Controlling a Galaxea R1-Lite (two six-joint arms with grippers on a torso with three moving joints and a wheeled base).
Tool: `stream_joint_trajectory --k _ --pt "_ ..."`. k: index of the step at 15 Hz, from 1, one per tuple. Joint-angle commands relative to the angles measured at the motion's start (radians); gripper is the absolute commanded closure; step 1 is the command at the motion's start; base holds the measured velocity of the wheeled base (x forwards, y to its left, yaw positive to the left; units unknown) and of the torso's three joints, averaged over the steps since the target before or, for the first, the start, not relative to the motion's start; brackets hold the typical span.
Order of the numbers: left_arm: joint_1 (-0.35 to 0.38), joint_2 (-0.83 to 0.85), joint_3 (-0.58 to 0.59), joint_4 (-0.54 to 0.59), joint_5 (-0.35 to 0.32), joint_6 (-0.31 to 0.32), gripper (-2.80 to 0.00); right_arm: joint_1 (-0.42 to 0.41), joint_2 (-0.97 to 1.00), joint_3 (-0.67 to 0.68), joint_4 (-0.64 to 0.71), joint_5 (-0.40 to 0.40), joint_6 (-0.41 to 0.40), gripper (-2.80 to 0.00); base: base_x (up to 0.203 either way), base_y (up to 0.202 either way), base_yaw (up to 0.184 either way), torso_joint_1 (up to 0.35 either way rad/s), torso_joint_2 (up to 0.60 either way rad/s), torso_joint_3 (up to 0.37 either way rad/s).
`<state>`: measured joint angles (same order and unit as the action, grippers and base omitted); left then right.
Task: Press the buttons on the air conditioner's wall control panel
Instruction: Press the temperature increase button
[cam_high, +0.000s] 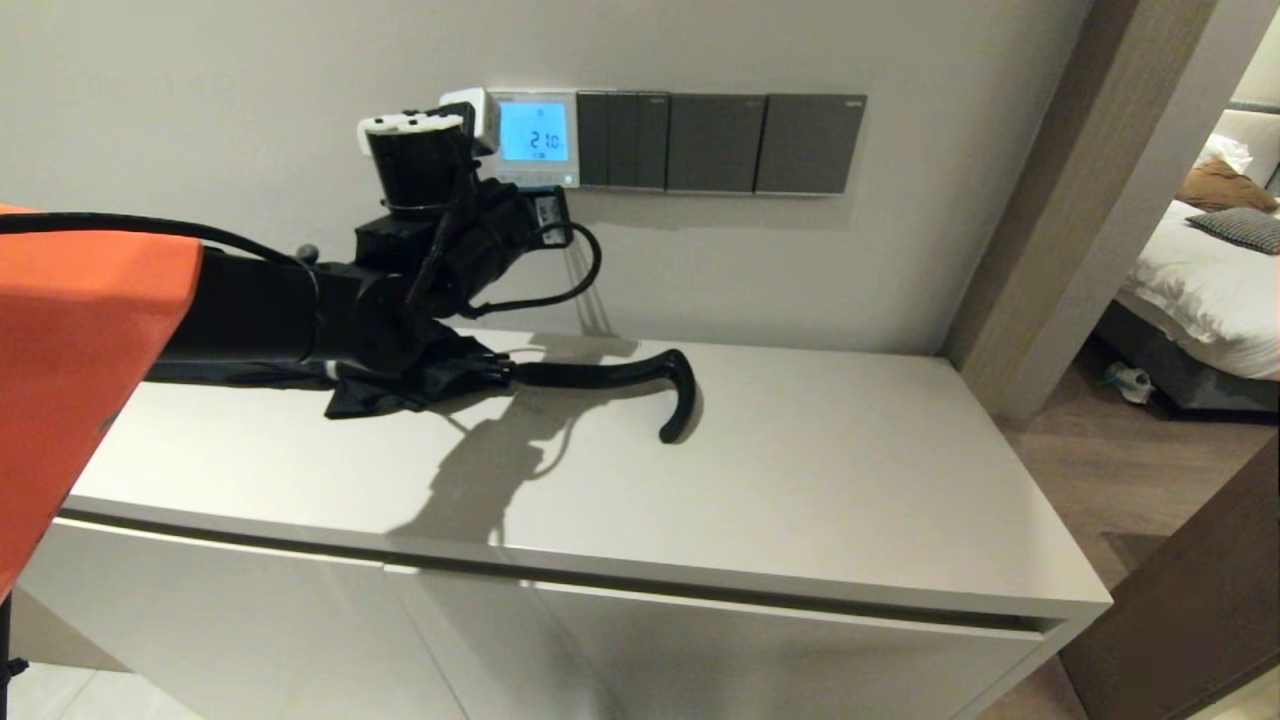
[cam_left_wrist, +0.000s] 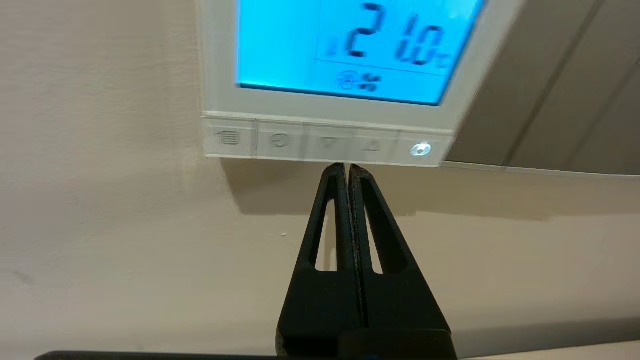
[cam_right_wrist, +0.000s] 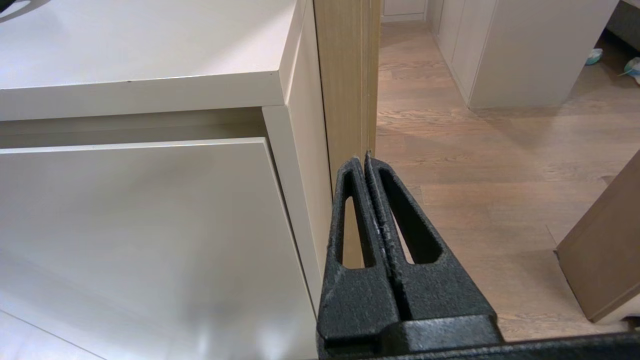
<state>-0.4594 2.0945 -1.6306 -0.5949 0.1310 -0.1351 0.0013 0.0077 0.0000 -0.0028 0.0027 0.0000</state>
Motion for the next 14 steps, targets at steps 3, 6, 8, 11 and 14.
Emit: stream_joint_trajectory --k 3,6,8,11,14 --pt "-0.001 -0.002 0.003 -0.005 0.001 -0.001 0.0 0.0 0.002 0.002 0.0 0.0 0.0 0.0 0.0 0.0 0.0 0.0 0.0 0.0" --pt "-0.001 0.002 0.0 -0.004 0.002 0.0 0.0 0.0 0.002 0.002 0.0 0.0 0.0 0.0 0.0 0.0 0.0 0.0 0.0 0.0" --pt "-0.001 0.002 -0.008 -0.003 0.001 -0.001 0.0 0.0 0.002 0.002 0.0 0.0 0.0 0.0 0.0 0.0 0.0 0.0 0.0 0.0" --pt "-0.001 0.001 -0.008 -0.003 0.001 -0.001 0.0 0.0 0.002 0.002 0.0 0.0 0.0 0.0 0.0 0.0 0.0 0.0 0.0 0.0" --pt "-0.001 -0.014 -0.001 -0.006 0.001 -0.001 0.0 0.0 0.002 0.002 0.0 0.0 0.0 0.0 0.0 0.0 0.0 0.0 0.0 0.0"
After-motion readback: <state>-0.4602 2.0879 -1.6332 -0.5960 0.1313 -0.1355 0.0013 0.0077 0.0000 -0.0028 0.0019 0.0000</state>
